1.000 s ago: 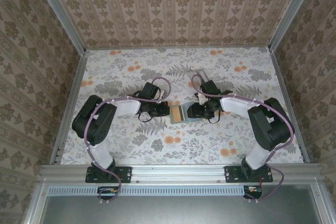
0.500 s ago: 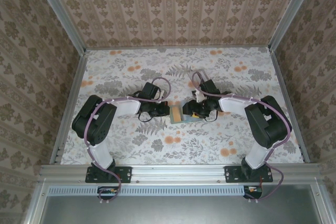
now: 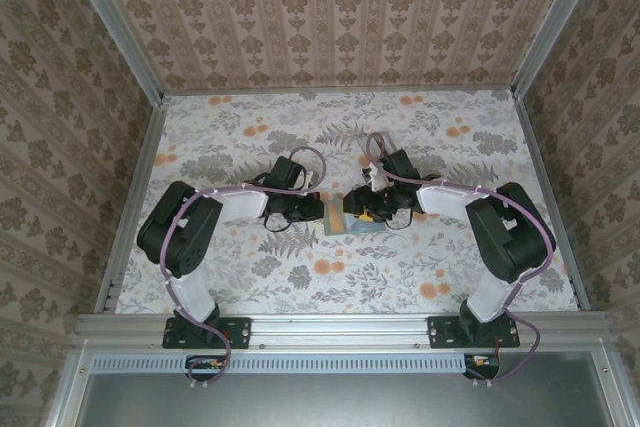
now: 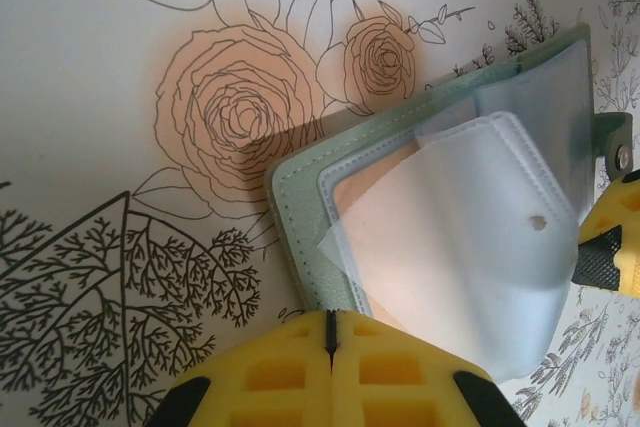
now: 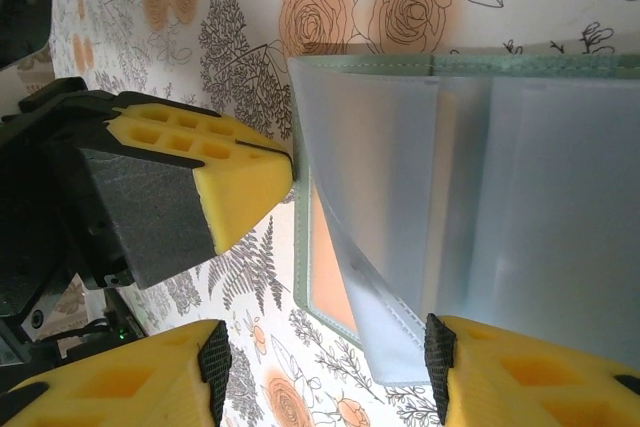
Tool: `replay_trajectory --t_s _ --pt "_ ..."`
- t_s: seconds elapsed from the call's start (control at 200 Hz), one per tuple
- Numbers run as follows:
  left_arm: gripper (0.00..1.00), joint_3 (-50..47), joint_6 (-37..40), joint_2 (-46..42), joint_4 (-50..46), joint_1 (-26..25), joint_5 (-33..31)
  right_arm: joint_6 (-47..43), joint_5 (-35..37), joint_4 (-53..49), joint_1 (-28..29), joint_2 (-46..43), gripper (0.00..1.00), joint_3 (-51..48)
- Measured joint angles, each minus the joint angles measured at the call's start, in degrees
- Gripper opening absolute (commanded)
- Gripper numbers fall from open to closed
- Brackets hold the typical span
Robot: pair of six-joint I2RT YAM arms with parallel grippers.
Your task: Put the credit cards into the card holder
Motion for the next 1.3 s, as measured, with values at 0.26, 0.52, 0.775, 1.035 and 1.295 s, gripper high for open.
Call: replay_trajectory --t_s 0.26,0.52,0.775,1.035,1.295 --pt "0.02 0.0 -0.02 0.0 0.0 0.0 0.02 -0.66 -1.01 -0.63 -1.33 -0.02 0.6 0.04" --pt "0.02 0.0 -0.02 0.0 0.13 -0.02 0.04 -0.72 -2.25 -1.14 -2.38 -0.02 0.6 0.04" --pt "0.03 0.0 -0.24 0.26 0.17 -0.07 0.24 -0.92 -1.95 -1.88 -2.6 -0.13 0.59 0.04" --pt "0.03 0.02 -0.39 0.26 0.17 -0.11 0.26 -1.14 0.11 -2.64 -3.63 -2.05 0.59 -2.08" --pt "0.03 1.14 -0.37 0.26 -0.04 -0.28 0.24 -2.25 4.87 -5.73 -4.52 -5.05 0.57 -3.13"
